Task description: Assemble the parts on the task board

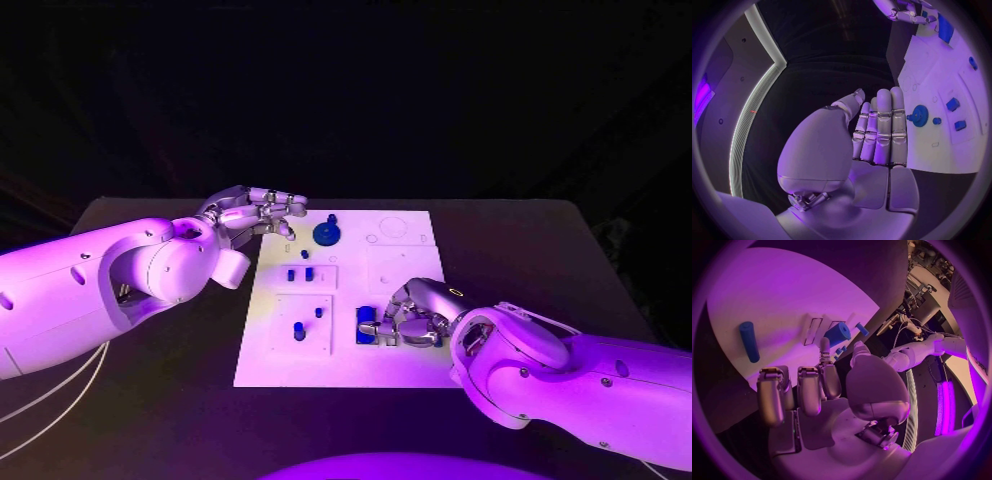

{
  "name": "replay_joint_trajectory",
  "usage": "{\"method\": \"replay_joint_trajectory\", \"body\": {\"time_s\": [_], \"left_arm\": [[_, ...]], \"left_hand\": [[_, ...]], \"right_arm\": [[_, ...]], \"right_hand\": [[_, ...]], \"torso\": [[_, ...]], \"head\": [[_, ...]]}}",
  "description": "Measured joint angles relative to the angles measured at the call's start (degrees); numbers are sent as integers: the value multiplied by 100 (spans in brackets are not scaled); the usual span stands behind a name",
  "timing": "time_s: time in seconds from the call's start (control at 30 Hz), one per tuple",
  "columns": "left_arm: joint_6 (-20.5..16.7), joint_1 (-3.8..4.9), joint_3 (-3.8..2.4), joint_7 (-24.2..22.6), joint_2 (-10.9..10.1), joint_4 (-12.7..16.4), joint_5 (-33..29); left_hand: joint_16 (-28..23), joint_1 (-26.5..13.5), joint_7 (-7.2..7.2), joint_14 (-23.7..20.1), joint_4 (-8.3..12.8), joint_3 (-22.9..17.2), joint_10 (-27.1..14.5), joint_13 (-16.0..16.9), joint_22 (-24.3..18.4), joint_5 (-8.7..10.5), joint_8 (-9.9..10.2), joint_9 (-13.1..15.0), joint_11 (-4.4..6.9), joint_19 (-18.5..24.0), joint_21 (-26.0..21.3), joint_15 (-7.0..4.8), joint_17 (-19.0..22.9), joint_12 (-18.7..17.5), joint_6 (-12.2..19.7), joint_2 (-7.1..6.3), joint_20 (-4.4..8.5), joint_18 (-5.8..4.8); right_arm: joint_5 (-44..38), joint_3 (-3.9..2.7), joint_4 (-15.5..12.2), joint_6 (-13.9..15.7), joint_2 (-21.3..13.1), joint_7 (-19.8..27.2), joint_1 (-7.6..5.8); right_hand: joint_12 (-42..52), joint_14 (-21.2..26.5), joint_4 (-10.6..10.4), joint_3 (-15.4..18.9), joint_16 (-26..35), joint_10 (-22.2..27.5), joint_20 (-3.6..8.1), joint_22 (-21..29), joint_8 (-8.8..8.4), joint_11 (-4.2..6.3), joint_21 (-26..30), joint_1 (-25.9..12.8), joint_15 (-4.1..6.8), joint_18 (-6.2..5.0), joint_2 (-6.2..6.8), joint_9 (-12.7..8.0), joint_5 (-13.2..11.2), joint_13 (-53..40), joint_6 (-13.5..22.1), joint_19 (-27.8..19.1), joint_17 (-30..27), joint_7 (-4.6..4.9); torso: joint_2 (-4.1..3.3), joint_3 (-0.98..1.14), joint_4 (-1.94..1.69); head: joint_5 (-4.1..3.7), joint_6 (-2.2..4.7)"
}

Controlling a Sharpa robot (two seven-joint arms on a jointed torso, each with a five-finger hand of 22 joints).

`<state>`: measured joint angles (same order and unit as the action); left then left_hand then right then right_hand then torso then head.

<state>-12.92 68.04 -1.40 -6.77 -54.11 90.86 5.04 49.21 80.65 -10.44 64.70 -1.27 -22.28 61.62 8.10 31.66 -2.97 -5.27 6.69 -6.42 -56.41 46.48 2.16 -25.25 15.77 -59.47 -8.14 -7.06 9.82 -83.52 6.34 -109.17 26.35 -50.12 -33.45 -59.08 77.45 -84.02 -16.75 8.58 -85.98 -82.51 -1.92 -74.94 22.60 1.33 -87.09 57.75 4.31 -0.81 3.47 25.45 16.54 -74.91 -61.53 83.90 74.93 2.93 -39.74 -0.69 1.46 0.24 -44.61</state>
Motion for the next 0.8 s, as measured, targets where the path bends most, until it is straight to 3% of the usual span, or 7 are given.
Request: {"method": "replay_joint_trajectory", "body": {"time_s": [0.17,0.23,0.4,0.8], "left_arm": [[0,0,0,2,1,-2,0],[0,0,0,2,2,-3,0],[0,0,1,3,6,-3,0],[-1,-1,1,5,4,-2,0]], "left_hand": [[0,0,0,0,0,0,0,0,0,0,0,0,0,0,0,0,0,0,0,0,0,0],[0,0,0,0,0,0,0,0,-4,0,0,0,0,0,0,0,5,0,0,0,0,0],[0,0,0,0,0,0,0,0,-5,0,0,0,0,0,0,0,5,0,0,0,0,0],[0,0,0,0,0,0,0,0,-5,0,0,0,0,0,0,0,5,0,0,0,0,0]], "right_arm": [[5,0,-6,-83,-9,11,0],[7,1,-10,-114,-9,18,0],[6,1,5,-170,-18,32,1],[-21,1,153,-199,41,61,-1]], "right_hand": [[0,0,0,0,0,0,0,0,0,0,0,69,0,0,-68,7,80,0,0,0,0,0],[0,0,34,-34,0,0,0,0,0,0,0,180,0,0,-176,17,177,0,12,0,0,-12],[0,-1,230,-230,-23,-21,2,1,0,21,-12,851,42,0,-345,33,375,1,21,3,-1,-21],[31,-1,231,-263,-45,-41,20,2,0,41,-61,1020,42,0,-474,39,375,-21,20,21,-1,-20]], "torso": [[-1,-1,-1],[-1,-1,-1],[-4,-7,-3],[-8,-7,-11]], "head": [[-3,13],[-3,19],[-13,18],[-14,13]]}}
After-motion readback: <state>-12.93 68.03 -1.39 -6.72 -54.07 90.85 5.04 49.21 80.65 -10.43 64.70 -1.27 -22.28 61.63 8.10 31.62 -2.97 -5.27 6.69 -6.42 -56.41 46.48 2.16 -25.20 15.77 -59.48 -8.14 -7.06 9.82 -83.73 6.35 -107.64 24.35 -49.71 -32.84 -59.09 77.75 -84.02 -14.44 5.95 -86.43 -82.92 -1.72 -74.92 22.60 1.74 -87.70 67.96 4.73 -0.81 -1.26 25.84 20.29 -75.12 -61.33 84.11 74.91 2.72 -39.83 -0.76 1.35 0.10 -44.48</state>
